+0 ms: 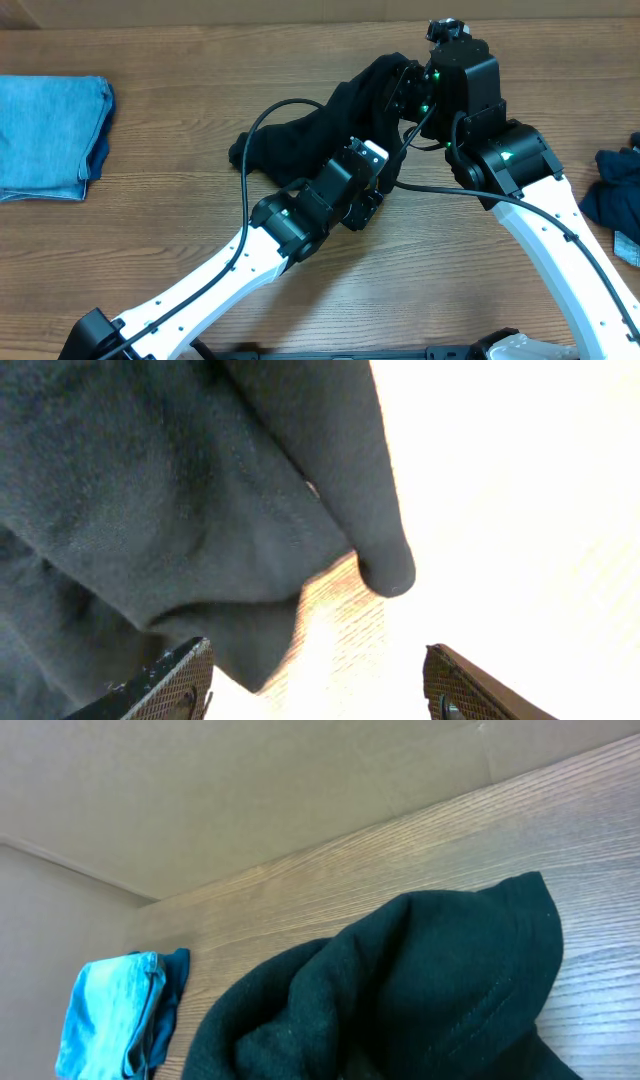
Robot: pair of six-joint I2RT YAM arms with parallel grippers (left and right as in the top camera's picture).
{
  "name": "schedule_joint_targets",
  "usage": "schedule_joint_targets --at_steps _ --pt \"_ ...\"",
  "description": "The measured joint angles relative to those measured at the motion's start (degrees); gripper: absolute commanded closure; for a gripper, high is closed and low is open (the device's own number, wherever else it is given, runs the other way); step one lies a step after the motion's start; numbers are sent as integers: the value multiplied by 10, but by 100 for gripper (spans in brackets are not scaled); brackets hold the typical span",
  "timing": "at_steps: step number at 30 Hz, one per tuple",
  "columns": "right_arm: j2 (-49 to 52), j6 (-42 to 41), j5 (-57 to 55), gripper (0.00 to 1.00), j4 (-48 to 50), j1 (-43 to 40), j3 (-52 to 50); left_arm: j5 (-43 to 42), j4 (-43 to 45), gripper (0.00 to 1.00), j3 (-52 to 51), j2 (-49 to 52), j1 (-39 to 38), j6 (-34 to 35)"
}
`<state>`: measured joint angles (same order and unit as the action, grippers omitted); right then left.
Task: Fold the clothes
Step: 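Push the left gripper into the garment toward the right gripper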
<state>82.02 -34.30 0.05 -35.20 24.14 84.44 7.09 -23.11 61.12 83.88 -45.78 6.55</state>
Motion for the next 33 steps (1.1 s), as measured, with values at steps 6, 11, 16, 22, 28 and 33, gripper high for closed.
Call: schedule_joint_targets --at_steps 6,11,16,22,28,33 --pt "0 0 14 96 -14 0 22 19 13 29 0 17 0 0" --pt "0 0 22 96 -31 0 52 34 21 27 0 18 0 0" --pt "0 2 31 96 -64 0 96 63 21 27 0 18 0 0" --pt "0 11 38 96 -96 0 144 89 21 28 0 18 0 6" --pt "0 13 40 96 -107 0 149 97 22 32 0 18 0 13" --pt "0 13 40 96 -109 0 149 94 44 29 0 18 0 25"
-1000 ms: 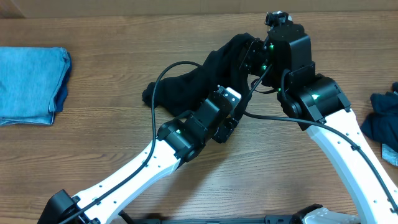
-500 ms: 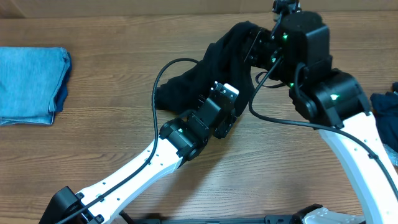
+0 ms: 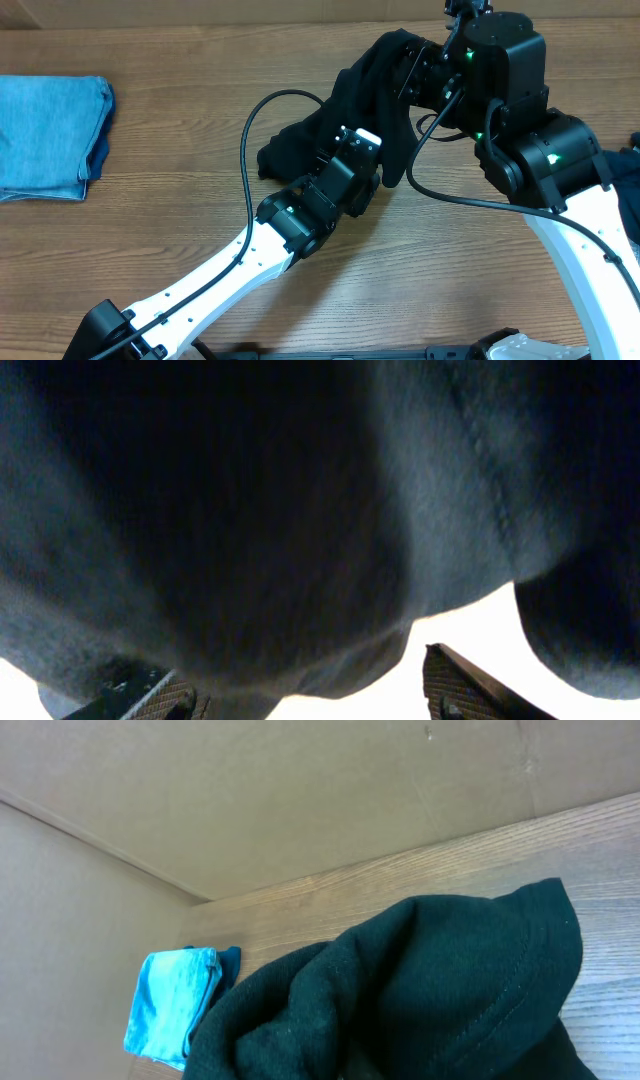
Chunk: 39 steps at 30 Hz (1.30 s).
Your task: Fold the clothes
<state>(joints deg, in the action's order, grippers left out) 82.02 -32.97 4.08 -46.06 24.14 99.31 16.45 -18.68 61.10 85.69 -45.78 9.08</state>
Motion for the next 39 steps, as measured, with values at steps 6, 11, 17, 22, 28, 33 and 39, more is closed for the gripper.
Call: schedule_joint_targets --at_steps 6,11,17,22,28,33,39 --pt "0 0 12 96 7 0 0 -13 12 34 0 0 0 7" --pt "0 0 28 96 10 0 0 -21 16 55 0 0 0 16" --pt "0 0 38 96 10 0 0 -24 38 96 0 0 0 18" --pt "0 3 41 96 10 0 0 -9 43 96 0 0 0 17" --pt "0 13 17 96 -10 0 0 12 -46 96 3 -49 4 17" --pt "0 20 -5 96 -28 0 0 31 -95 96 28 -145 30 12" --pt "0 27 -33 96 -52 0 0 52 -126 96 43 -228 63 5"
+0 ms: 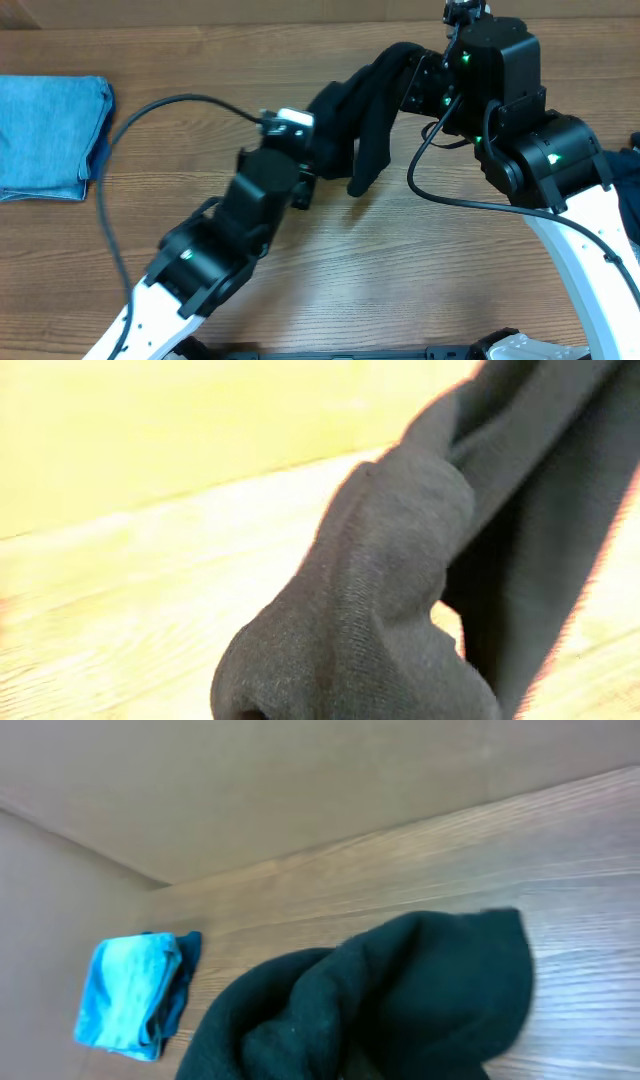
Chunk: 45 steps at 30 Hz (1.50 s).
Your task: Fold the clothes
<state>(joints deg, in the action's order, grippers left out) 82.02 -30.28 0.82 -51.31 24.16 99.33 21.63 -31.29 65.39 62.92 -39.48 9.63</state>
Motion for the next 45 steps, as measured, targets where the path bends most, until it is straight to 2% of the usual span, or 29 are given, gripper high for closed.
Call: schedule_joint_targets --at_steps 7,13,19,23,29,38,40,45 --pt "0 26 -32 96 -26 0 0 15 -16 96 0 -4 27 -7" --pt "0 78 -65 96 -61 0 0 53 -10 96 10 -4 55 -11" --pt "9 196 -77 96 -139 -5 3 78 5 96 77 -4 133 -23" --pt "42 239 -78 96 -177 -16 3 82 6 96 110 -4 176 -25" --pt "96 263 -78 96 -199 -21 3 82 6 96 139 -4 203 -38" --pt "126 288 -77 96 -247 -21 3 82 5 96 163 -4 209 -63" --pt "133 295 -81 93 -253 -21 3 82 6 96 164 -4 209 -69" --pt "150 303 -99 92 -258 -44 4 82 7 96 165 7 221 -73"
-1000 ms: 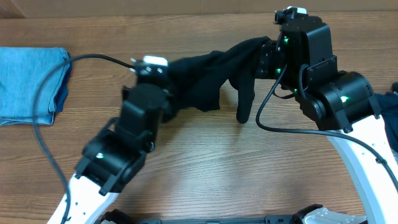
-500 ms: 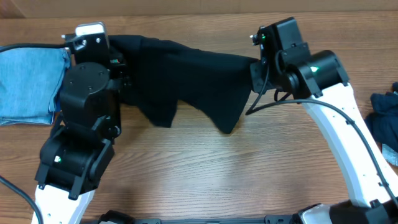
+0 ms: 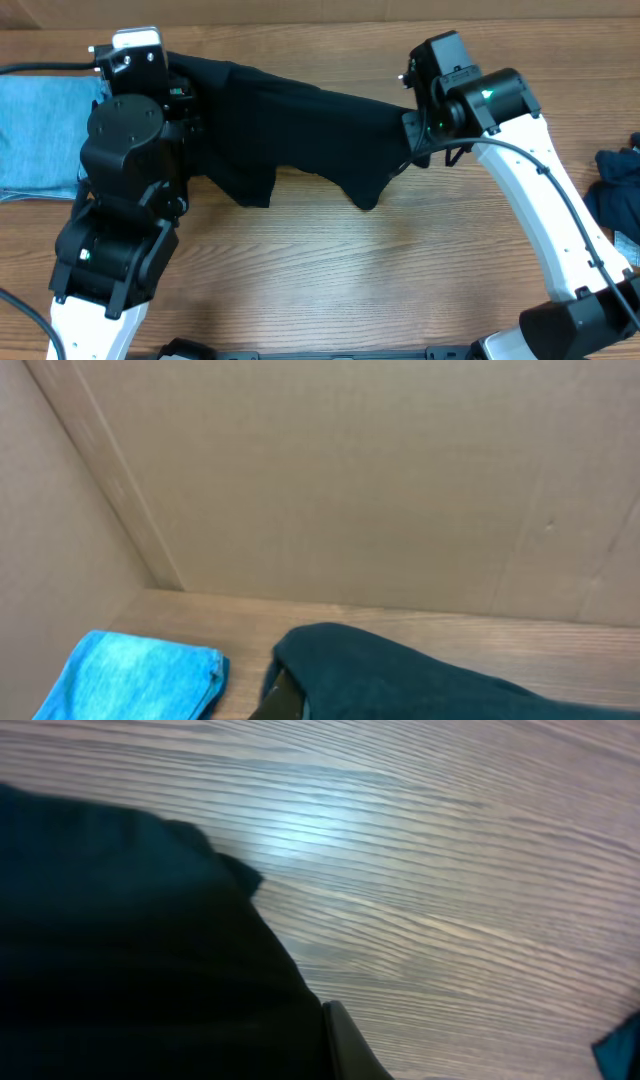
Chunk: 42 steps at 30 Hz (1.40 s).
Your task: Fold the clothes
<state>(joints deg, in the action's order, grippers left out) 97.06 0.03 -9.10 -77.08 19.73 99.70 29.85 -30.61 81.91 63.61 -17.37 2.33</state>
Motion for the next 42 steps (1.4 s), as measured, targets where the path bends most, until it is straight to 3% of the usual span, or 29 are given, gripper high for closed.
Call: schedule_joint_targets --at_steps 15,25,28,33,38,42 --pt "21 2 63 93 40 -51 0 -42 0 96 73 35 13 0" --pt "21 2 68 96 223 -76 0 -108 49 96 110 187 21 3" --pt "21 2 68 96 313 -98 0 -127 44 96 162 264 28 2" --pt "22 2 92 96 473 -152 3 -153 17 96 337 388 44 -13" --pt "22 2 126 96 505 -188 3 -179 2 96 490 432 64 -26" --pt "22 2 141 96 496 -188 3 -197 11 96 533 433 76 -28"
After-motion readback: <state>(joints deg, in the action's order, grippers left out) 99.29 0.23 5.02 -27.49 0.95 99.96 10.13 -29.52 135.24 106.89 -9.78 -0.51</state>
